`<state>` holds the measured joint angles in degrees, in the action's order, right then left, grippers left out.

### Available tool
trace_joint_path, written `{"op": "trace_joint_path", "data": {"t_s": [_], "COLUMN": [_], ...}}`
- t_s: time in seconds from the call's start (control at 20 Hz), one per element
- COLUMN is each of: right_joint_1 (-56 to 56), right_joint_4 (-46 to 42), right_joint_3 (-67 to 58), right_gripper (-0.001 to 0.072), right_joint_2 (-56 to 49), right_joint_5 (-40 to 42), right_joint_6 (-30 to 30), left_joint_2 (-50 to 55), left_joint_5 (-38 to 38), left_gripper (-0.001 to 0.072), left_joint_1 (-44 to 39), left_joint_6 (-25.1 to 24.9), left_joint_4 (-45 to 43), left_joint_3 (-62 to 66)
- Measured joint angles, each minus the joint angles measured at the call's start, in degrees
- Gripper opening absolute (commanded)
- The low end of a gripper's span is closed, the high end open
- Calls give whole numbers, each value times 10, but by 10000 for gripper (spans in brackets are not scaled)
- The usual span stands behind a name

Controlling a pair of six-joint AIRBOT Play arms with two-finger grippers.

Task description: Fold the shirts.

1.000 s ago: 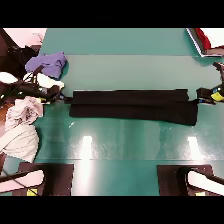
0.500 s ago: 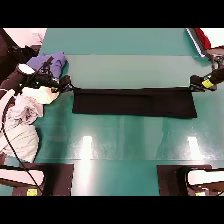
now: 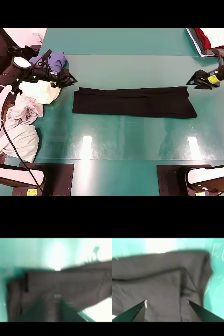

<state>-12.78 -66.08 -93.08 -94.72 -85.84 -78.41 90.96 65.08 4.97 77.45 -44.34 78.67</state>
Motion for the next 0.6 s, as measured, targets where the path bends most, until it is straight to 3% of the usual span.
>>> {"op": "trace_joint_path", "data": {"t_s": [0.05,0.3,0.6], "right_joint_1": [-16,-99,-133], "right_joint_4": [13,71,127], "right_joint_3": [13,106,134], "right_gripper": [717,715,697], "right_joint_2": [0,0,-55], "right_joint_5": [-8,8,28], "right_joint_6": [8,68,133], "left_joint_2": [0,0,0], "left_joint_5": [12,61,50], "left_gripper": [28,27,27], "left_joint_1": [0,-33,-126], "left_joint_6": [-3,-13,-14], "left_joint_4": [3,9,9], "left_joint_3": [4,12,13]}}
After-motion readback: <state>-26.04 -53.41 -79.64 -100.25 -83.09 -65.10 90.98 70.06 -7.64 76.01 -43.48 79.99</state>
